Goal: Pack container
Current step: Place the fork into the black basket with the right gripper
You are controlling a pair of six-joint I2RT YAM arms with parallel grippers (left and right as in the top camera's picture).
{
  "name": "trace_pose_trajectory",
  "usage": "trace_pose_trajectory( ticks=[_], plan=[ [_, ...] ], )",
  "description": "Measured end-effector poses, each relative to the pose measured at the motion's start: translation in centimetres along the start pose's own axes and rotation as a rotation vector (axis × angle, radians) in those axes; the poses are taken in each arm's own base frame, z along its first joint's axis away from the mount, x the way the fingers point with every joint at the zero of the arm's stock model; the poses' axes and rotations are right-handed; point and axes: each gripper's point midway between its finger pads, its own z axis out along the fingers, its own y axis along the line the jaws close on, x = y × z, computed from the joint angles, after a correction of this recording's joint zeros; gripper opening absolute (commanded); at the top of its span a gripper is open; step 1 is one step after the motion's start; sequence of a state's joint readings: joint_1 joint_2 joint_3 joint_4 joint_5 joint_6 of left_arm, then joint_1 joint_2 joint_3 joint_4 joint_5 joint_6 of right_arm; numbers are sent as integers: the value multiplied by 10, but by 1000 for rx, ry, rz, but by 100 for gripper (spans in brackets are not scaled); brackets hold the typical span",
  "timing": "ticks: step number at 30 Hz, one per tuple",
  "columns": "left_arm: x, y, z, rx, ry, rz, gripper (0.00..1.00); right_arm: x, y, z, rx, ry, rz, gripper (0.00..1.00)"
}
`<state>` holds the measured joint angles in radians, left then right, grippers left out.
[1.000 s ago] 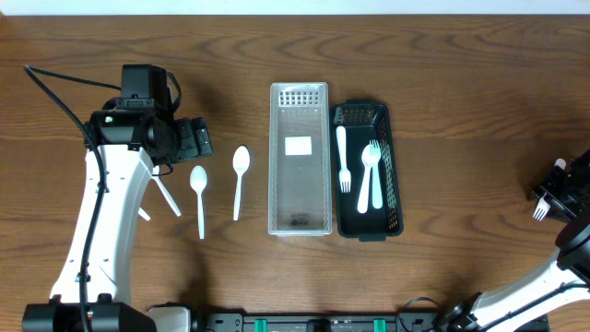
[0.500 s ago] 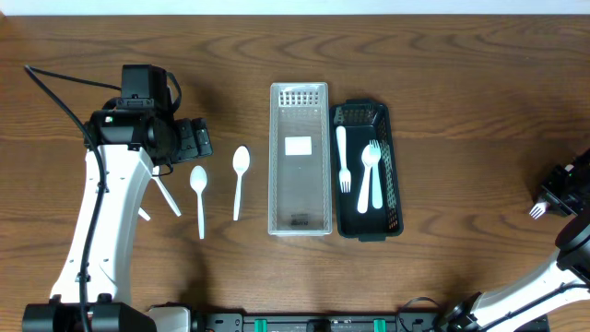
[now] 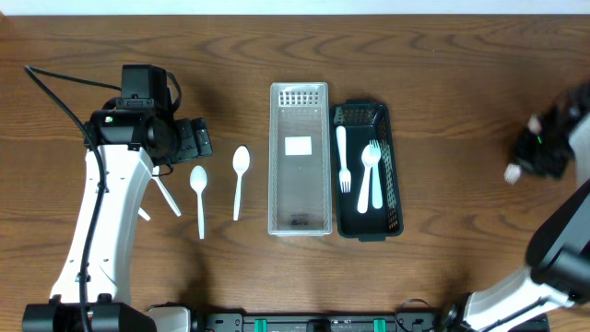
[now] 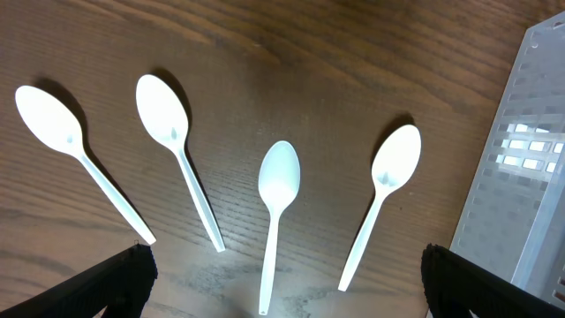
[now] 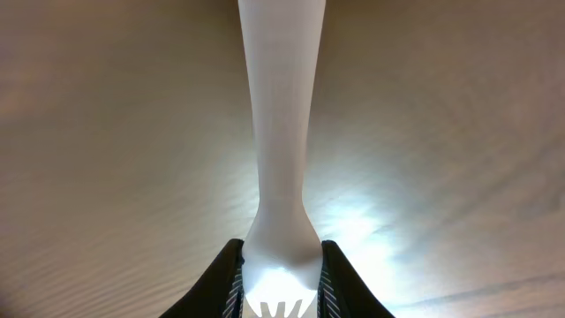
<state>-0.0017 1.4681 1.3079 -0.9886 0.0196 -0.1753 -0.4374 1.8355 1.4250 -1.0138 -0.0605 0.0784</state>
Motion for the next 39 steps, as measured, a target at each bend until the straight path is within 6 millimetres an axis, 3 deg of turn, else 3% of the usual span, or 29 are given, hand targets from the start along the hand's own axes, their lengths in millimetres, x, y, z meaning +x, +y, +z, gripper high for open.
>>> trace_pose_trajectory(
  ticks=[4,7,10,12,16,19,25,27,33,39],
  plan=[
    [0,0,0,0,0,0,98,-14,86,-78,-78,-214,-210,1],
    [0,0,0,0,0,0,98,3,152,-121,-161,-315,-367,1],
    [0,0,0,0,0,0,98,31,199,-131,-220,-317,-475,1],
    [0,0,0,0,0,0,98,51,225,-125,-241,-286,-535,1],
    [0,0,0,0,0,0,98,83,260,-103,-247,-205,-612,1],
    [0,0,0,0,0,0,98,103,274,-76,-222,-124,-648,1],
    [0,0,0,0,0,0,98,137,277,-17,-127,60,-678,2],
    [0,0,0,0,0,0,98,145,276,-4,-103,102,-683,14],
    [0,0,0,0,0,0,98,148,277,6,-88,119,-676,40],
    [0,0,0,0,0,0,98,149,276,5,-84,120,-681,42]
  ],
)
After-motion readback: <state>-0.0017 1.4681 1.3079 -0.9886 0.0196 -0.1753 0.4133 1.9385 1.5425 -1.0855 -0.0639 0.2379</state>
